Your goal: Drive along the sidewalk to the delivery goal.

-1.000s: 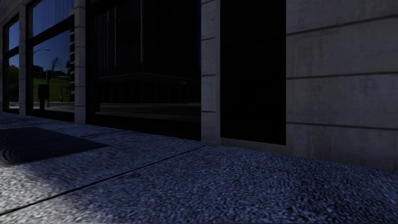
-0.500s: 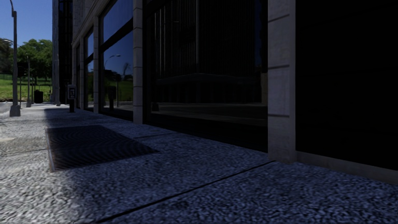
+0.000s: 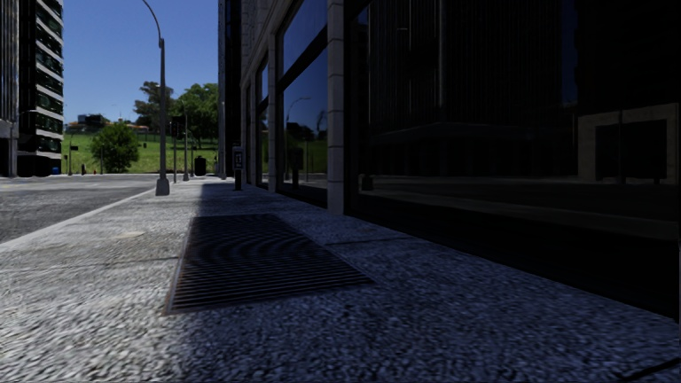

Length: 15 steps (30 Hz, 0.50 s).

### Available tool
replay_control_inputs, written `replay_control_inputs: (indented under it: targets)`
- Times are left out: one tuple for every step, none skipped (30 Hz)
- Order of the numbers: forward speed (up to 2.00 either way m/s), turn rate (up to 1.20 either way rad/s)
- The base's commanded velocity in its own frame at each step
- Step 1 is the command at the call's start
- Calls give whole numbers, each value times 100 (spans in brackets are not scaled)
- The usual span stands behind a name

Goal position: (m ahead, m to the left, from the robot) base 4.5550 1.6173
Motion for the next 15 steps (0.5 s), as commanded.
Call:
replay_control_inputs:
  targets:
    - [137,69]
    - [137,69]
    - [137,69]
    - [137,69]
    - [137,69]
    - [137,69]
    - [137,69]
    - [137,69]
    - [137,69]
    - [137,69]
    - [137,69]
    - [137,69]
    - [137,69]
    - [137,69]
    - [137,69]
